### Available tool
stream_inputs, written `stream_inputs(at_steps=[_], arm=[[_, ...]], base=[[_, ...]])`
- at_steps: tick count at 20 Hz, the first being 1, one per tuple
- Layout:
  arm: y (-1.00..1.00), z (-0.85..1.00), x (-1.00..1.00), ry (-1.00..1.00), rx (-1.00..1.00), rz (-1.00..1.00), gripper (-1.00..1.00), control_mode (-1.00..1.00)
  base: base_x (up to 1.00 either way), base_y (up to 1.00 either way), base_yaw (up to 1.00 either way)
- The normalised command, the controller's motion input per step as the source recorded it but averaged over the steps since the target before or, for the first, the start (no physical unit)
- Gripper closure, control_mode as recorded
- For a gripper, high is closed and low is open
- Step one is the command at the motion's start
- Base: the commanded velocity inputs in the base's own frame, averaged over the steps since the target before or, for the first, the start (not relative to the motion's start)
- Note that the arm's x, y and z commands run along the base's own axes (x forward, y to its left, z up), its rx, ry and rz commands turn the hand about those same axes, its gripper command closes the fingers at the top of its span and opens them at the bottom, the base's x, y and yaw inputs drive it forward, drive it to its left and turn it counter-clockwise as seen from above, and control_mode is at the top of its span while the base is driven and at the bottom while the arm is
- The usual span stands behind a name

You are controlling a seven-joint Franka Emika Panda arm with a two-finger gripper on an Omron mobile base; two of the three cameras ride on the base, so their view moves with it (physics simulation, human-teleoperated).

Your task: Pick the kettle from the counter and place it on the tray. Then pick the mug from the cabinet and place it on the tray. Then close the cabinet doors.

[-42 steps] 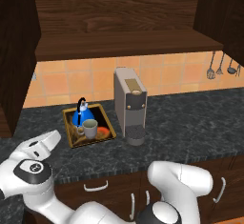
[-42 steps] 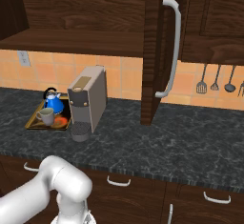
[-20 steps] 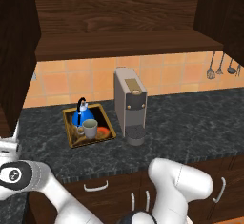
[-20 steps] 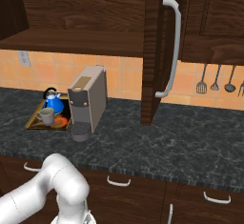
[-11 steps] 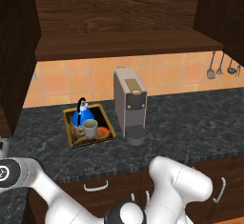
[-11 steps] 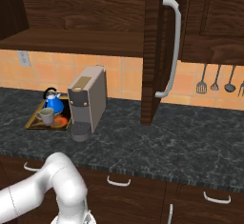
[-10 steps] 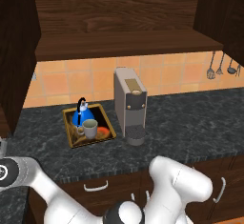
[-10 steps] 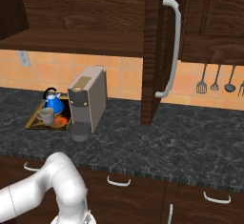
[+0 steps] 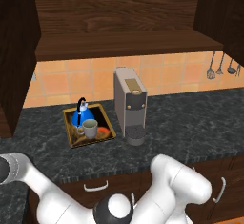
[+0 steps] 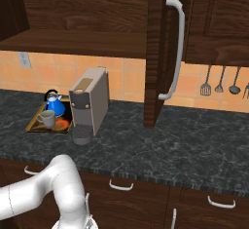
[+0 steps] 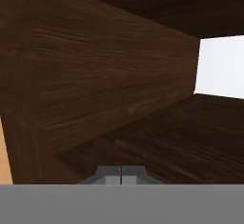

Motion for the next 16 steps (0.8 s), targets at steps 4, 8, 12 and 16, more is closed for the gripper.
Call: stream_inputs(at_steps=[4, 8, 12, 16], arm=[[-0.36, 0.01, -0.18, -0.09, -0.01, -0.02, 1.0, -1.0], [-0.21, 0.17, 0.0, 0.0, -0.02, 0.0, 1.0, -1.0], [-0.04, 0.11, 0.09, 0.0, -0.06, 0.0, 1.0, -1.0], [0.0, 0.19, 0.1, 0.0, -0.08, 0.0, 1.0, -1.0]], base=[[0.0, 0.0, 0.0], [0.0, 0.0, 0.0], [0.0, 0.0, 0.0], [0.0, 0.0, 0.0]])
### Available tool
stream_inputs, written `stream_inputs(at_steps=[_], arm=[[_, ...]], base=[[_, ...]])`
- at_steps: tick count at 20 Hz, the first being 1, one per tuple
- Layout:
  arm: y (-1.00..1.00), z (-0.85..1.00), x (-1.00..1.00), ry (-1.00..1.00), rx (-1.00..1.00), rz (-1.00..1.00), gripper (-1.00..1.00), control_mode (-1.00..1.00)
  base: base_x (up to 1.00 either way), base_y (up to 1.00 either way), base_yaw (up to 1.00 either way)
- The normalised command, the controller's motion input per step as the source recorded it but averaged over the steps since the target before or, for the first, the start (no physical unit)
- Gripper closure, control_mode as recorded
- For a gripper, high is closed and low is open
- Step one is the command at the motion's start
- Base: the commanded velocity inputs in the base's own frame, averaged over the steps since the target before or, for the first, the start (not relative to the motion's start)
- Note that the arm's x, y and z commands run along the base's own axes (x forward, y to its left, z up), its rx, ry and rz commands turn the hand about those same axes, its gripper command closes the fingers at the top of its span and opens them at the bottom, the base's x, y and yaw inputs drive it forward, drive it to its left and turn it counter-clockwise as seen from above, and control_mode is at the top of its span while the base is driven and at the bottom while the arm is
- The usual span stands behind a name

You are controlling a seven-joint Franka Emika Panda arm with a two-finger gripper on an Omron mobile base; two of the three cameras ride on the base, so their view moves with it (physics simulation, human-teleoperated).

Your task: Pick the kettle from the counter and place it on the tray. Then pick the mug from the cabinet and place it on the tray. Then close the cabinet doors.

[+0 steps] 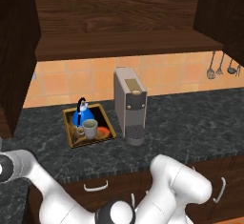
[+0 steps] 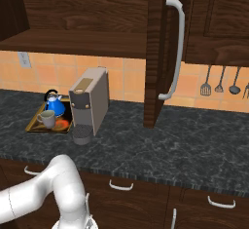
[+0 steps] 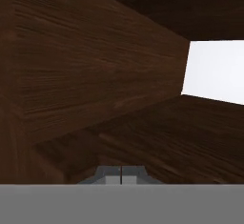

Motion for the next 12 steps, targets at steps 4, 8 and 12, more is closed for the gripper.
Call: stream_inputs(at_steps=[4, 8, 12], arm=[[-0.04, 0.27, 0.06, -0.05, -0.09, 0.0, 1.0, -1.0], [-0.34, 0.28, -0.04, -0.08, -0.01, 0.0, 1.0, -1.0], [-0.49, 0.26, -0.09, -0.1, 0.0, 0.0, 1.0, -1.0]], base=[[0.0, 0.0, 0.0], [0.0, 0.0, 0.0], [0.0, 0.0, 0.0]])
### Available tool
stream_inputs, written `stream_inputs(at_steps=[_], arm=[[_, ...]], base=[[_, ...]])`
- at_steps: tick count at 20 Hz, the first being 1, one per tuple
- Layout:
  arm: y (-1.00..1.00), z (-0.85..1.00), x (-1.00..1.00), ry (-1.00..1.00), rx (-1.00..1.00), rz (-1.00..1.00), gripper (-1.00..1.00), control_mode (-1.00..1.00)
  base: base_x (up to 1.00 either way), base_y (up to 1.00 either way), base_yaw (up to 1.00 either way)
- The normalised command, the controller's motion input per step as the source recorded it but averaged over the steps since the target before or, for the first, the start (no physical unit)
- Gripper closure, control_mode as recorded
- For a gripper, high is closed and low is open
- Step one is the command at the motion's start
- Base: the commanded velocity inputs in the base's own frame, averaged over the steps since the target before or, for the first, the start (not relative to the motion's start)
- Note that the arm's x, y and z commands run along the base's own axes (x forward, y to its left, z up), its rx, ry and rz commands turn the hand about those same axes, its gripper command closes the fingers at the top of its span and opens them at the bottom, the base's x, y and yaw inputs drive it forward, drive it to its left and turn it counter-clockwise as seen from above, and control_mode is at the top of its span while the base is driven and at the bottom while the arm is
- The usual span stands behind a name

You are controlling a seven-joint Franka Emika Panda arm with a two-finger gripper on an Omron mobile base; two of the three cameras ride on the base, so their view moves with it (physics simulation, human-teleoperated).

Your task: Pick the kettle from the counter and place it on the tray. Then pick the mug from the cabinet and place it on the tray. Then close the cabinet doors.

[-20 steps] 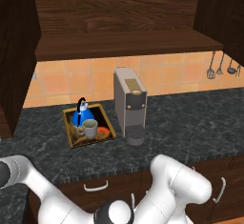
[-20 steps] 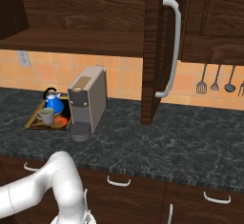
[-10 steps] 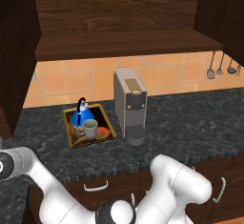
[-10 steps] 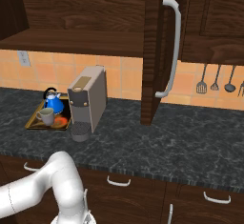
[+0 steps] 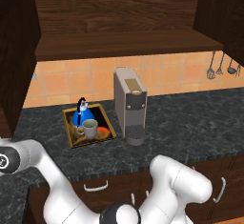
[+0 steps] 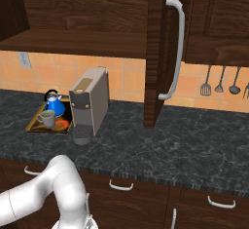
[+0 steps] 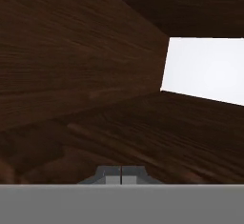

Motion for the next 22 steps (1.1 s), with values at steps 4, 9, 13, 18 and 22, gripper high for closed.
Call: stream_inputs(at_steps=[4, 9, 13, 18, 22], arm=[[-0.61, 0.34, -0.19, -0.1, 0.0, 0.0, 1.0, -1.0], [-0.63, 0.41, -0.11, -0.07, 0.0, 0.0, 1.0, -1.0], [-0.7, 0.32, -0.19, -0.05, 0.01, 0.0, 1.0, -1.0], [-0.84, 0.46, -0.2, 0.01, 0.03, 0.0, 1.0, -1.0], [-0.97, 0.5, -0.01, 0.12, 0.04, 0.0, 1.0, -1.0]], base=[[0.0, 0.0, 0.0], [0.0, 0.0, 0.0], [0.0, 0.0, 0.0], [0.0, 0.0, 0.0], [0.0, 0.0, 0.0]])
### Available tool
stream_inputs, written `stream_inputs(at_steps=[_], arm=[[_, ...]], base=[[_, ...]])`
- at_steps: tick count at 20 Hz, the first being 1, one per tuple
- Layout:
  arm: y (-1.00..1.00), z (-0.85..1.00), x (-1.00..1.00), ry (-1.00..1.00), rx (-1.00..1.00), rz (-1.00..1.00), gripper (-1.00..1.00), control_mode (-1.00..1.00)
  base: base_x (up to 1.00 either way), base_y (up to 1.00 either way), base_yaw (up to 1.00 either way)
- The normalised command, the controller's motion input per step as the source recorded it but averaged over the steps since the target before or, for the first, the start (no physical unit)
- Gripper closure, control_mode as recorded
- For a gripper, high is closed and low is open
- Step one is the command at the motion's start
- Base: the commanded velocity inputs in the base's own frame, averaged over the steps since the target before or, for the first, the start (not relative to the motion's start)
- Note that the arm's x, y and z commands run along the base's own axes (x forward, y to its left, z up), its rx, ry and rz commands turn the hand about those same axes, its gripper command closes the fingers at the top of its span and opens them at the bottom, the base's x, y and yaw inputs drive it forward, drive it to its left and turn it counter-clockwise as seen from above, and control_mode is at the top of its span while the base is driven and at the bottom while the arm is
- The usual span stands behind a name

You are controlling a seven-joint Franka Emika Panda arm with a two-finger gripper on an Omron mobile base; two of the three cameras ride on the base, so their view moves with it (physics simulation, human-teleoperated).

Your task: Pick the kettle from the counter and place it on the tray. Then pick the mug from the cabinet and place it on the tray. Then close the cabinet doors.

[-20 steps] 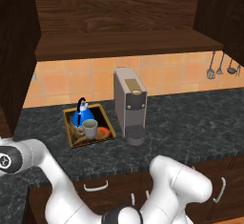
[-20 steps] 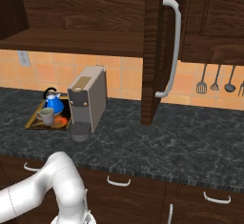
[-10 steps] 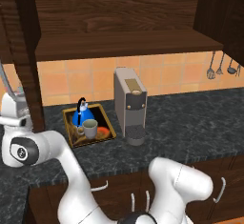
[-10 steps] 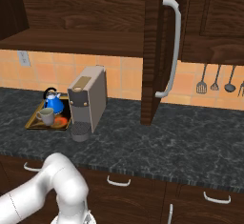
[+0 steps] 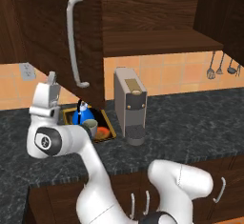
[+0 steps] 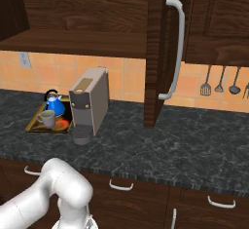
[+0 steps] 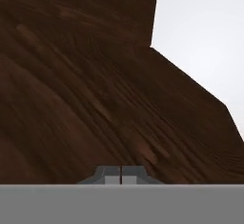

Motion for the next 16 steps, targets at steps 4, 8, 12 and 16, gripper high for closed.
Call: stream_inputs(at_steps=[4, 8, 12, 16], arm=[[-1.0, 0.52, 0.0, 0.21, 0.06, 0.01, 1.0, -1.0], [-0.98, 0.61, 0.0, 0.26, 0.11, 0.01, 1.0, -1.0], [-0.93, 0.68, 0.03, 0.29, 0.13, 0.02, 1.0, -1.0], [-0.88, 0.55, 0.43, 0.37, 0.09, 0.07, 1.0, -1.0]], base=[[0.0, 0.0, 0.0], [0.0, 0.0, 0.0], [0.0, 0.0, 0.0], [0.0, 0.0, 0.0]])
